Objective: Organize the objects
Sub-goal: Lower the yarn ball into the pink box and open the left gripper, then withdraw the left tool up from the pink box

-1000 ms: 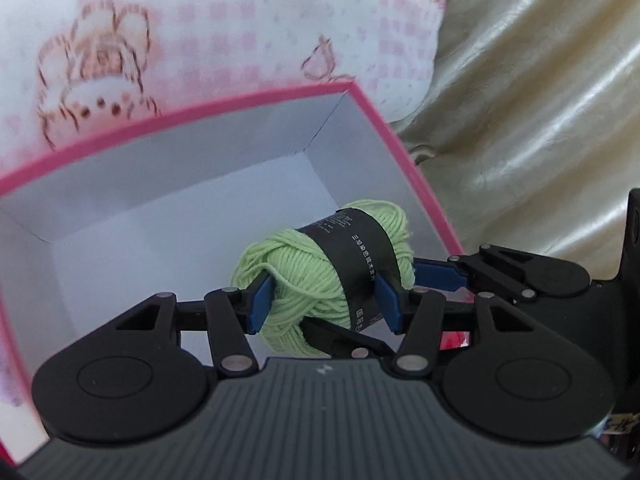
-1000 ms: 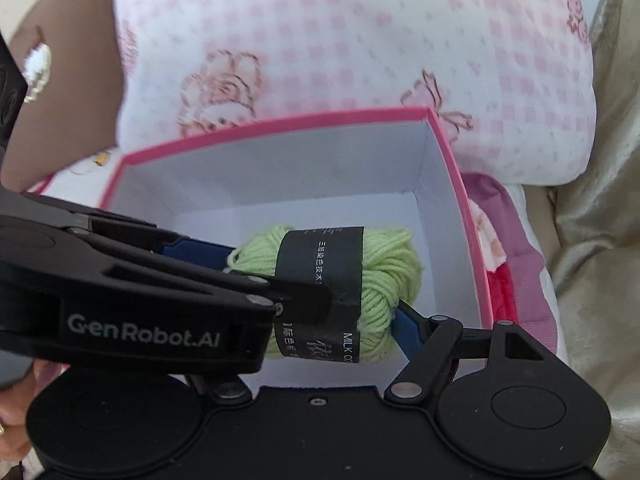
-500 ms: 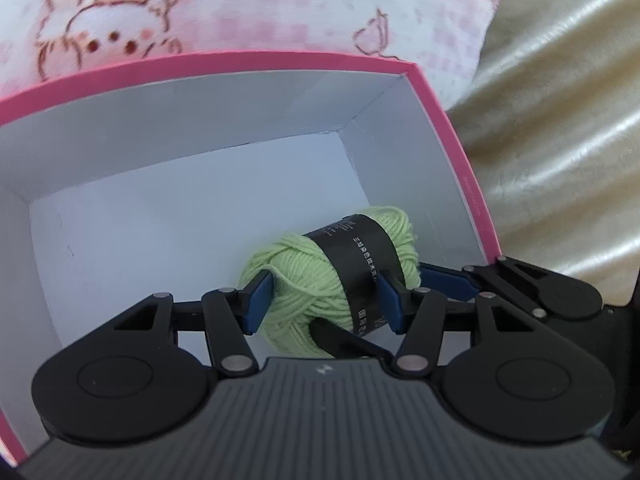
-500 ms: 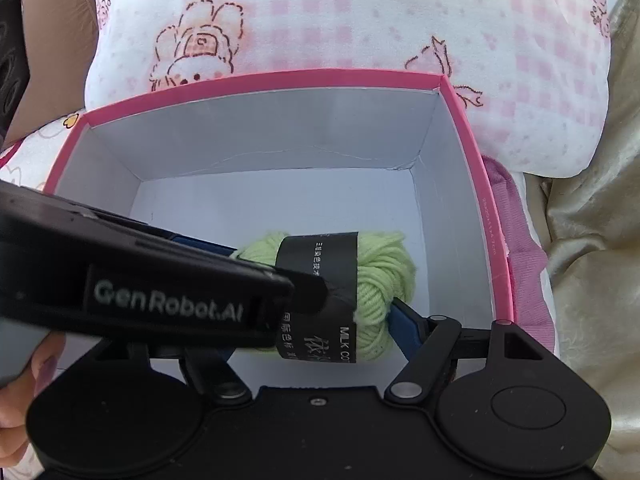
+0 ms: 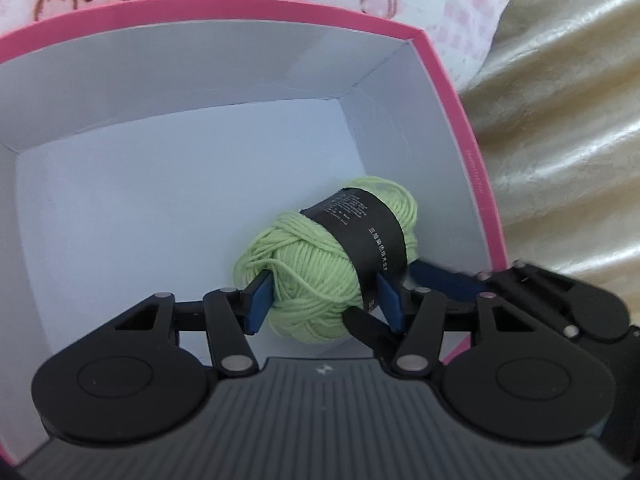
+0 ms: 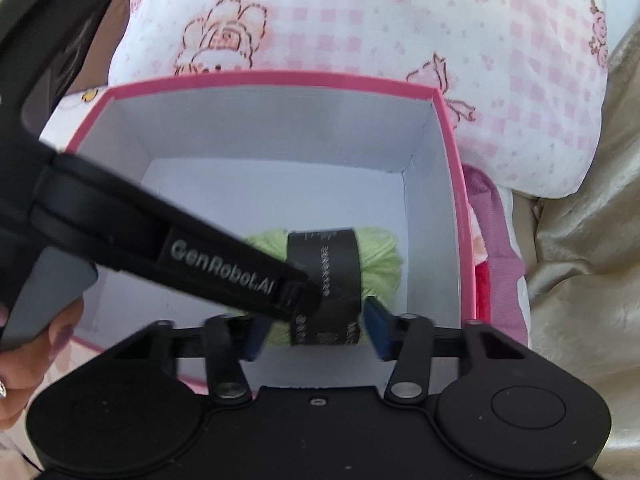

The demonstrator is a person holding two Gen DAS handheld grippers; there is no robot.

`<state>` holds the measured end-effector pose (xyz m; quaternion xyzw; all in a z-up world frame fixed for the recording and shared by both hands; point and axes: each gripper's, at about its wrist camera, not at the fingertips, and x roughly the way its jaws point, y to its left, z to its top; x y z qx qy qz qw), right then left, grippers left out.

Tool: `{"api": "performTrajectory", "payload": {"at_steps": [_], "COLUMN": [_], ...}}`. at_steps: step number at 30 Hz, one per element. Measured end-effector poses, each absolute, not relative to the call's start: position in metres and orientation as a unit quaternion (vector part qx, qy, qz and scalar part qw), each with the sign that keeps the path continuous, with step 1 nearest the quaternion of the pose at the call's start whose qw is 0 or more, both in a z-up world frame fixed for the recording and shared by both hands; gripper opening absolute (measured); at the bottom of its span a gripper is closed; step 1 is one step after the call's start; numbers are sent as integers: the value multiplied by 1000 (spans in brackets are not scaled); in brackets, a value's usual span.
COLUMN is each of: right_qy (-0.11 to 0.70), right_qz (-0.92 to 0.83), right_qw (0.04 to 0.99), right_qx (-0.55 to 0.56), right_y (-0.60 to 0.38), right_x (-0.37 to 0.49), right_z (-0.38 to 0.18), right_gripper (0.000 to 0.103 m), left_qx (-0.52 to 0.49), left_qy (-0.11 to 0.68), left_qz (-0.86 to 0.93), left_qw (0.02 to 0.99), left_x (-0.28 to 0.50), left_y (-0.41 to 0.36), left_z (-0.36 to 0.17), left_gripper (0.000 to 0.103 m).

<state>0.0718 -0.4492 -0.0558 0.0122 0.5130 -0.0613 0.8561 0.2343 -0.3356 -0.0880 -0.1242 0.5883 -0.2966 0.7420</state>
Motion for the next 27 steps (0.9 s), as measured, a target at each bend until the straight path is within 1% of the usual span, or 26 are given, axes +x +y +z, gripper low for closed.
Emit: {"api": "performTrajectory", "payload": {"at_steps": [1,9,14,21,24,27], "right_qy": [513,491,459,438,432,427], "right_qz": [-63,-68,-51,-37,-35,-33], "right_qw": [856,869,886,897,900,902], "right_qx": [10,3,39,46,47,45], "right_y": [-450,-453,-450,-437,-430,-421], "right_x": [71,65,46,23,13,5], "right_z": [-57,-56,-38,-9,5,19], "right_gripper": [45,44,46,47,48,54], "left_qx": [-128,-95,-57,-27,-1,1], "left_qy": [588,566,547,532,523,519], "left_qz": [-297,-310,-306,-307,-304,-307], "left_qw": [741,758,777,789,796,797], "left_x": [234,231,222,198,184,171], "left_y": [-338,-347,-338,-313,-306,-297], "left_z": [-89,-80,-56,-15,1,14], "left_gripper": [51,50,49,52,53,54]}}
